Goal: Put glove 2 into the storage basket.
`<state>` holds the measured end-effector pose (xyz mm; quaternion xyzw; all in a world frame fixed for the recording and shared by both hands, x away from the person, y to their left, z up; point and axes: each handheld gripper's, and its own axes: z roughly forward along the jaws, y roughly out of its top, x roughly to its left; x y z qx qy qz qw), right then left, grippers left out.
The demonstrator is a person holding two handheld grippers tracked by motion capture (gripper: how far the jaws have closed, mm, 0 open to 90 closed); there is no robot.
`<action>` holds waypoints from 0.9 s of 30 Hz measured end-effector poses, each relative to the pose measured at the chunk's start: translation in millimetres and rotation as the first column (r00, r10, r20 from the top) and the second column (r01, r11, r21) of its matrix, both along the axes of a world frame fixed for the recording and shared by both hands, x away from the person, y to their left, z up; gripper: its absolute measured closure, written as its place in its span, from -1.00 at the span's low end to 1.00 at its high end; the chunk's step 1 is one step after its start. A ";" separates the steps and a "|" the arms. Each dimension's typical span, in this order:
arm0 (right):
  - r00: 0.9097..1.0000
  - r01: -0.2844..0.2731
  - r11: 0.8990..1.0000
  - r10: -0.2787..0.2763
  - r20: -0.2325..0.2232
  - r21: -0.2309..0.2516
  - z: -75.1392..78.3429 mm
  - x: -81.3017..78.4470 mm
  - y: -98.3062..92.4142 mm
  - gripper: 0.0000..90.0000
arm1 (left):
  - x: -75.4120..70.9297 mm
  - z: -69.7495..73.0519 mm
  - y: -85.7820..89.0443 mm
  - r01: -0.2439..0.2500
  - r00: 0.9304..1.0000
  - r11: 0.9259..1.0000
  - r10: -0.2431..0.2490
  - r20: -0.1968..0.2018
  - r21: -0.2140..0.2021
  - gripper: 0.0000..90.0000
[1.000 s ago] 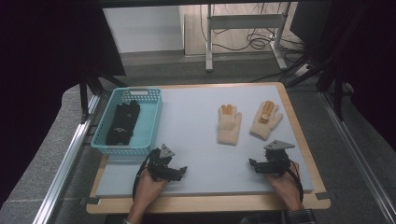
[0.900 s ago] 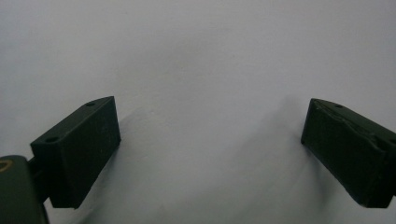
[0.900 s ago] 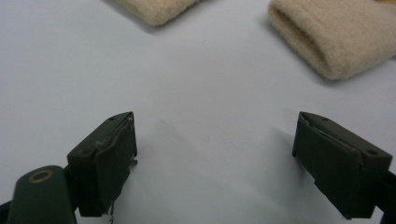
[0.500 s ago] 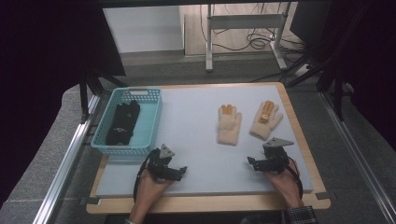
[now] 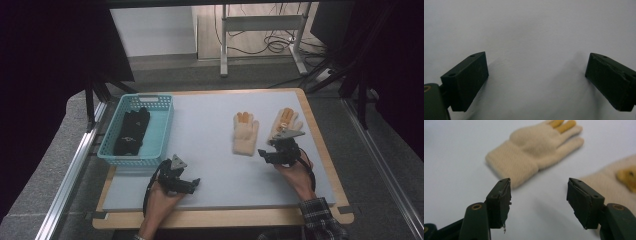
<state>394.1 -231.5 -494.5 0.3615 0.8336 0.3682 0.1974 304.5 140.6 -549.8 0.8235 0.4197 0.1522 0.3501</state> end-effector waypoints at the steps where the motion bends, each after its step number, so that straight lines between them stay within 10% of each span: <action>1: 1.000 0.000 1.000 0.000 0.000 0.000 0.0 0.0 0.0 -0.22 | 0.0 0.0 0.0 0.000 1.000 1.000 0.000 0.000 0.000 -0.89; 27: 0.998 -0.058 0.998 0.057 -0.038 -0.039 -24.6 89.3 69.9 -0.46 | 0.0 -0.1 0.2 0.003 1.000 1.000 -0.003 0.002 0.002 -0.89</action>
